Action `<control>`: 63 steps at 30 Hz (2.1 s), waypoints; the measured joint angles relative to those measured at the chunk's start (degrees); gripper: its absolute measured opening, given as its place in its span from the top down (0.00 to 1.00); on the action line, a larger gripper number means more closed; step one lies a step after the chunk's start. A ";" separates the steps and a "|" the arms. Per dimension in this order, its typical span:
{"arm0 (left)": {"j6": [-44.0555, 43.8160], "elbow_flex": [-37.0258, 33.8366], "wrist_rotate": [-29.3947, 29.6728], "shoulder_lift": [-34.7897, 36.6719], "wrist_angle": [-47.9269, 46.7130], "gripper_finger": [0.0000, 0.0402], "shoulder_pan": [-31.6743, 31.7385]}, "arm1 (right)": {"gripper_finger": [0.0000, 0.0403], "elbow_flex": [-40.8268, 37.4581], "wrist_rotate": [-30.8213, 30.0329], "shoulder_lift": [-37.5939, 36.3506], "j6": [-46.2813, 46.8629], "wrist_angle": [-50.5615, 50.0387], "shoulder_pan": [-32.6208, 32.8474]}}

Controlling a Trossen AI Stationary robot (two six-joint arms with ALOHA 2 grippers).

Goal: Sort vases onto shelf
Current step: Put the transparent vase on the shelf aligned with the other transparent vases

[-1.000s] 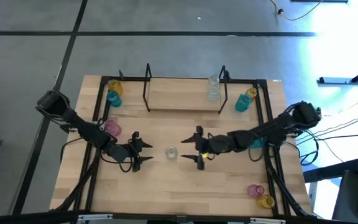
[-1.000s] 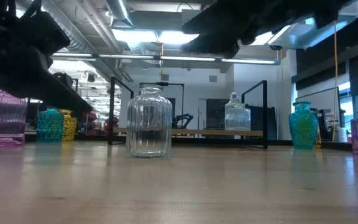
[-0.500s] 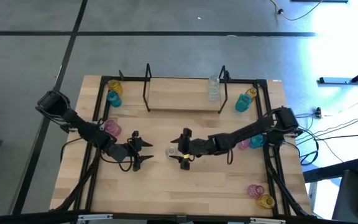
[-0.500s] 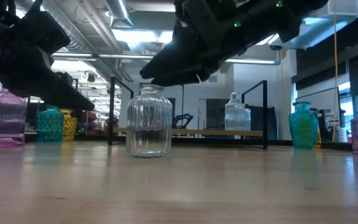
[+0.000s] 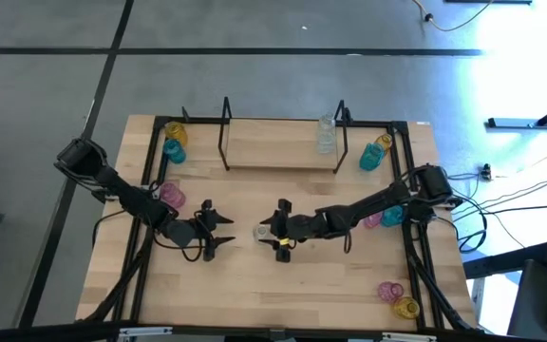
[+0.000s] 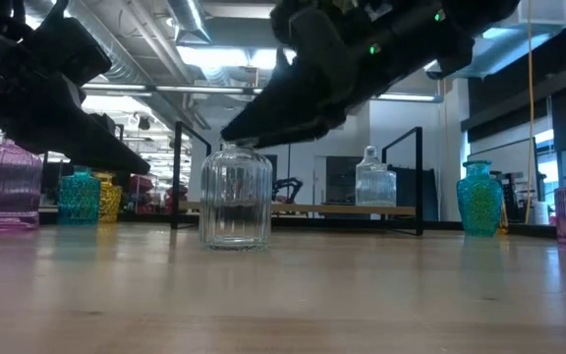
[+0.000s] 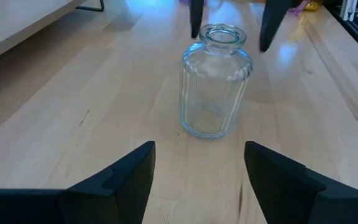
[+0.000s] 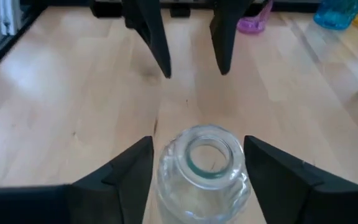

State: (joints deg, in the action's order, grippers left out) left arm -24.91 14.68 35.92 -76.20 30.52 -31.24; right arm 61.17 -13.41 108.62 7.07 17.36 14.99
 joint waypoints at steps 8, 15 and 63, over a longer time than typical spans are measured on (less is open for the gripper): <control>0.00 0.00 0.02 0.00 -0.04 0.40 -0.02 | 0.50 0.00 -0.09 0.48 -0.72 0.58 -0.03; 0.02 0.02 0.02 0.00 -0.09 0.40 0.00 | 0.68 0.00 -0.30 0.46 -1.75 0.64 -0.03; -0.42 0.04 2.41 -0.04 -0.94 0.40 -0.02 | 0.72 -9.56 -35.73 -31.74 6.41 -30.97 -8.64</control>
State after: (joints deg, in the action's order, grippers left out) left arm -25.32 14.72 38.33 -76.25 29.58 -31.27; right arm 51.61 -49.14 76.88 13.48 -13.60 6.35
